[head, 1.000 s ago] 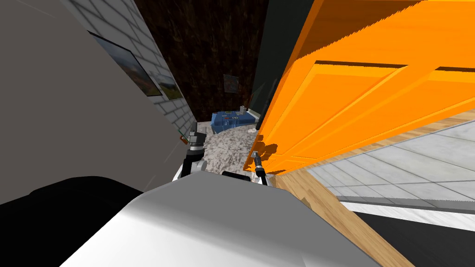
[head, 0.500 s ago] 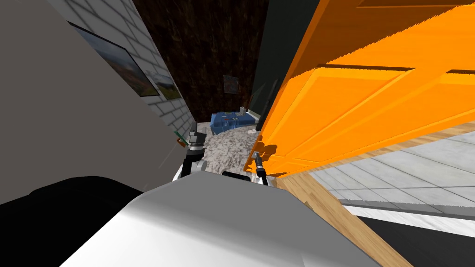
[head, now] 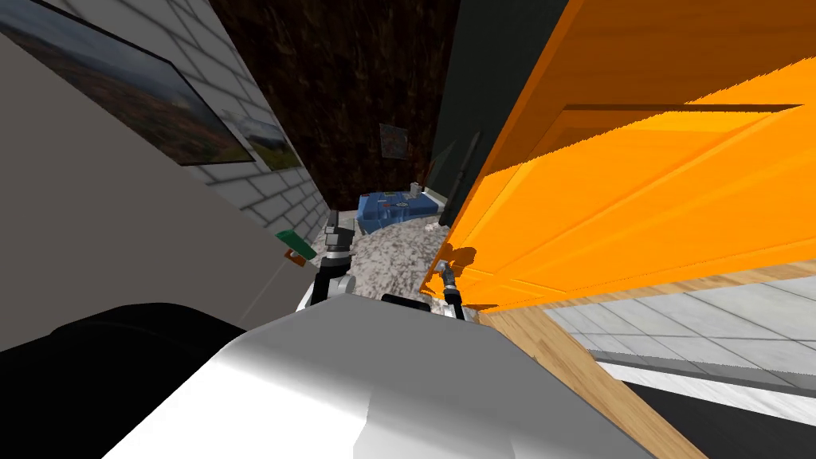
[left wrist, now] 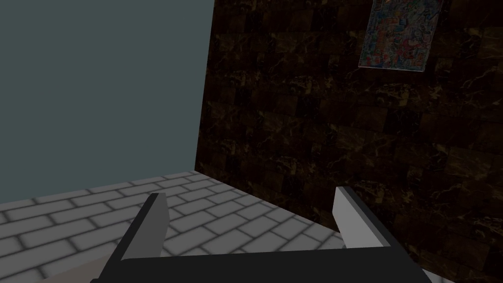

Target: Push the door open

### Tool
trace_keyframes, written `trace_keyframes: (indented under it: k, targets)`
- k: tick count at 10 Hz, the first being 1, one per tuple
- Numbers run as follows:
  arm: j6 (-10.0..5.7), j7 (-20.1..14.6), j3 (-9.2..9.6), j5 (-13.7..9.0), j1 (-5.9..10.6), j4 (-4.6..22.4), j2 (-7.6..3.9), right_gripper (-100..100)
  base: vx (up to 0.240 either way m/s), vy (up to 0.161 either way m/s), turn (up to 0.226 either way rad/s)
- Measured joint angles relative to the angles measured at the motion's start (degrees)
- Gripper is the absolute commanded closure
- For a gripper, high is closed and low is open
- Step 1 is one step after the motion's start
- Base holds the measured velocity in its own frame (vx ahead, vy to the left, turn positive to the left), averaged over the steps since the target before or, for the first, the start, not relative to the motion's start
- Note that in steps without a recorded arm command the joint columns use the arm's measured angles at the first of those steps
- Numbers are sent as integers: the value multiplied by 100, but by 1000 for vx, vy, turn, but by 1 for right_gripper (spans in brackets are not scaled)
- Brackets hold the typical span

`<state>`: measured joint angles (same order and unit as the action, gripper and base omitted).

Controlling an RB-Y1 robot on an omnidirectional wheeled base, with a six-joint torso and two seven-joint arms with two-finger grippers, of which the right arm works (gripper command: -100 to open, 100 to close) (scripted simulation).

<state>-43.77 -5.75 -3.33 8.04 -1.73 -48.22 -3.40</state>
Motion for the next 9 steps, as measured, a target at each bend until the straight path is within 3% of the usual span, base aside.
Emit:
trace_keyframes:
  k: [1,6,7,9]
  targets:
    - [63,17,-89,-45,-44,-110,-37,-100,-38,121,-89]
    - [109,-49,-112,-116,-109,-203,23,-100,-218,77,-51]
    - [120,-60,-118,-133,-124,-223,81,-100,-103,36,-17]
    - [112,-63,-125,-138,-152,-238,54,-100,147,15,26]
